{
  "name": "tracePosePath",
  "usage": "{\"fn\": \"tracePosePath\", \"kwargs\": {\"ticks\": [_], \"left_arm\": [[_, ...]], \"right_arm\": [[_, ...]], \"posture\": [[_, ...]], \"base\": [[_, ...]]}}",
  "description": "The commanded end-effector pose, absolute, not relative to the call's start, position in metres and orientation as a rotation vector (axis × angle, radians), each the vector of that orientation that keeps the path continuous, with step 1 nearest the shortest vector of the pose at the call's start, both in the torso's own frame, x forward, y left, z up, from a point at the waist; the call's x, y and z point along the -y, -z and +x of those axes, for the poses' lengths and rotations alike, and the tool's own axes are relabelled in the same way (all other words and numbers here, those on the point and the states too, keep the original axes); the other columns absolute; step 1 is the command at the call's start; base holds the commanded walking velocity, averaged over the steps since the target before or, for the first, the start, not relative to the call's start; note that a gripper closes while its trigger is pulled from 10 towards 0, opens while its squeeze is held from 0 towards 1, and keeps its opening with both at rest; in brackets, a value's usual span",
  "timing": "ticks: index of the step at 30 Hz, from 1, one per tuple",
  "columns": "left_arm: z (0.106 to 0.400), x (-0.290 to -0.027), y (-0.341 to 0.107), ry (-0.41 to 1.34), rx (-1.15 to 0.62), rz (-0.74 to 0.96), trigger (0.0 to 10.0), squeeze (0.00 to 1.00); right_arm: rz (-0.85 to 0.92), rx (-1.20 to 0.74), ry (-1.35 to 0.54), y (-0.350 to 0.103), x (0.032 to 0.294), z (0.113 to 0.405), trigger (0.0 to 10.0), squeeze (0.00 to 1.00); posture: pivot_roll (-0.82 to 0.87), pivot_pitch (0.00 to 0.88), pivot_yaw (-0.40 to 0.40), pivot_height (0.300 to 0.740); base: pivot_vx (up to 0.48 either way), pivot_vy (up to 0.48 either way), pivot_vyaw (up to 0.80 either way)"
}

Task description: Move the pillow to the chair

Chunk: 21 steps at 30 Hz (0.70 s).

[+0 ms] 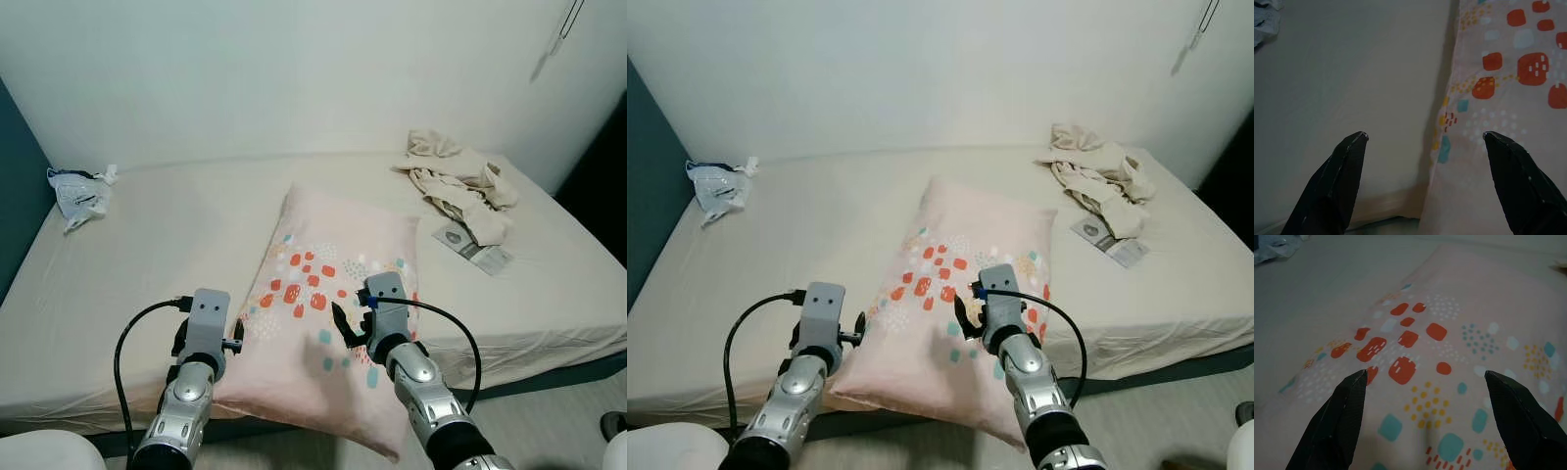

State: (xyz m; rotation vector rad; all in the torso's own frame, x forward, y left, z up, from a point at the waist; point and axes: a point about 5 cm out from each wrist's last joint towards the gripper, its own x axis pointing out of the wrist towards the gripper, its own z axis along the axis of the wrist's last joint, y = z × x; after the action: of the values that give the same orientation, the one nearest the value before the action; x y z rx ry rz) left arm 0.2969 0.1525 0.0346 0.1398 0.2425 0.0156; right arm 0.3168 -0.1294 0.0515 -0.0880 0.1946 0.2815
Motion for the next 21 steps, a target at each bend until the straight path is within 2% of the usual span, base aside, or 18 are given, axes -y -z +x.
{"fn": "tracePosePath", "kwargs": {"ticks": [1,21], "left_arm": [[0.2976,-0.1576,-0.0361,-0.026,-0.245,0.155,10.0,0.0],[0.3004,-0.1581,-0.0371,-0.037,-0.245,0.142,10.0,0.0]], "right_arm": [[-0.081,-0.201,-0.282,-0.0492,0.1271,0.3164,10.0,0.0],[-0.096,-0.189,-0.296,-0.0529,0.125,0.3201,10.0,0.0]], "posture": [[-0.05,0.069,-0.043,0.74],[-0.06,0.06,-0.053,0.74]], "base": [[0.0,0.0,0.8],[0.0,0.0,0.8]]}}
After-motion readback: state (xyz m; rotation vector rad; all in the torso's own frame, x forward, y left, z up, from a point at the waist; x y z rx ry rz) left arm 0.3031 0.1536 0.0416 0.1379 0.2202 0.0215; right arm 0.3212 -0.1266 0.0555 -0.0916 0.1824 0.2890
